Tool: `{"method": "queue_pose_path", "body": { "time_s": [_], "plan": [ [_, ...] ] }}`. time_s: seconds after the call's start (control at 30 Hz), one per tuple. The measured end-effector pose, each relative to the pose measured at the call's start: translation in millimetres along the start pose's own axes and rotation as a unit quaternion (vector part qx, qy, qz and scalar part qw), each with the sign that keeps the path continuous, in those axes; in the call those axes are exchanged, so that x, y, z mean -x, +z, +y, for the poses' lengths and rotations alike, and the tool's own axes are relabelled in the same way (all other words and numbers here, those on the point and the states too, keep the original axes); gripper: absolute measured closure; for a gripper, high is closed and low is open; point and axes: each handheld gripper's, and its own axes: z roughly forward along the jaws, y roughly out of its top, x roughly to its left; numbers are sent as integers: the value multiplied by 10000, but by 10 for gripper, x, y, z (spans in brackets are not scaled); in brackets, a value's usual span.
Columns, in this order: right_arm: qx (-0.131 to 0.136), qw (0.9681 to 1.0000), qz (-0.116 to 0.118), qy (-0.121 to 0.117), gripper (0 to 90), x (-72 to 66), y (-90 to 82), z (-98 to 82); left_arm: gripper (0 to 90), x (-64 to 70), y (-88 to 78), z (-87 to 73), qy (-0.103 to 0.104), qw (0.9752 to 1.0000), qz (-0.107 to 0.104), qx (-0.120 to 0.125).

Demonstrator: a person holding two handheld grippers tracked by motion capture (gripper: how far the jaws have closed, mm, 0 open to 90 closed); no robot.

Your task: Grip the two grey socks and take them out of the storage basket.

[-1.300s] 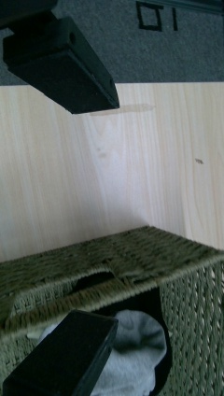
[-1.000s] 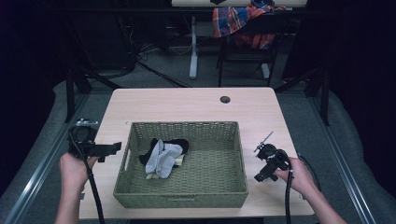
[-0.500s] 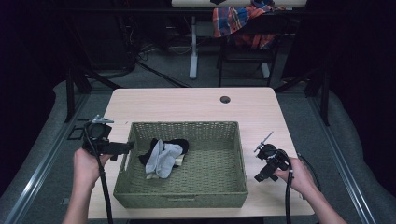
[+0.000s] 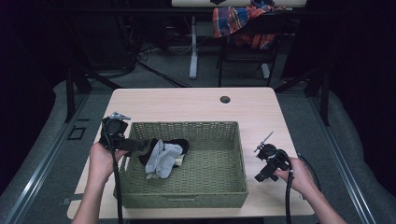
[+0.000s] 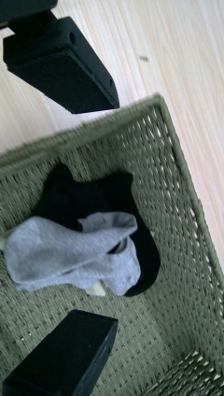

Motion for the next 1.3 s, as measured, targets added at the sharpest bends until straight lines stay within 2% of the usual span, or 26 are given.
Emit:
{"method": "queue_pose_path", "body": {
  "time_s": [0.07,0.13,0.2,0.27,0.3,0.43,0.5,0.57,0.67,0.7,0.77,0.83,0.9,0.93,0.97,1.0,1.17,1.3],
  "plan": [
    [-24,10000,-7,-23,76,3,-4,1,0,27,58,28,-13,9999,60,-104],
    [-115,9999,-29,-101,76,14,-17,5,0,38,115,41,-14,9998,-48,-166],
    [-102,9999,-26,-85,77,13,-15,3,0,41,153,42,-14,9997,-111,-200],
    [40,10000,-5,31,77,2,7,-11,0,41,182,47,-18,9996,-138,-237],
    [-108,9999,-23,-85,78,15,-13,2,0,42,191,53,-7,9995,-144,-274],
    [-58,10000,-46,-34,78,2,-6,0,5,70,275,74,73,9988,-269,-412],
    [-16,10000,-11,-11,78,1,2,-4,45,84,323,88,142,9981,-324,-498],
    [-116,9999,-34,-78,79,14,-11,1,146,86,365,98,174,9975,-379,-562],
    [-12,10000,-1,0,79,5,6,-8,178,92,409,106,189,9968,-422,-657],
    [-22,10000,7,-2,79,6,9,-7,229,95,425,107,185,9966,-419,-686],
    [-26,10000,7,-2,80,6,11,-6,246,95,451,105,175,9961,-444,-738],
    [-148,9998,-4,-102,81,16,-5,4,266,93,474,100,163,9957,-470,-783],
    [-140,9998,-7,-103,81,15,-5,3,333,94,507,87,141,9952,-505,-831],
    [-45,10000,9,-21,81,7,9,-5,338,95,519,83,140,9950,-487,-858],
    [-100,9999,-2,-63,81,12,3,0,357,93,533,77,137,9946,-507,-899],
    [45,10000,19,57,81,-6,25,-12,378,95,550,69,138,9942,-516,-929],
    [-45,10000,14,-19,81,1,15,-3,433,103,626,42,116,9926,-493,-1103],
    [-47,10000,8,-12,82,5,16,-4,448,103,677,22,47,9908,-581,-1219]
  ]
}}
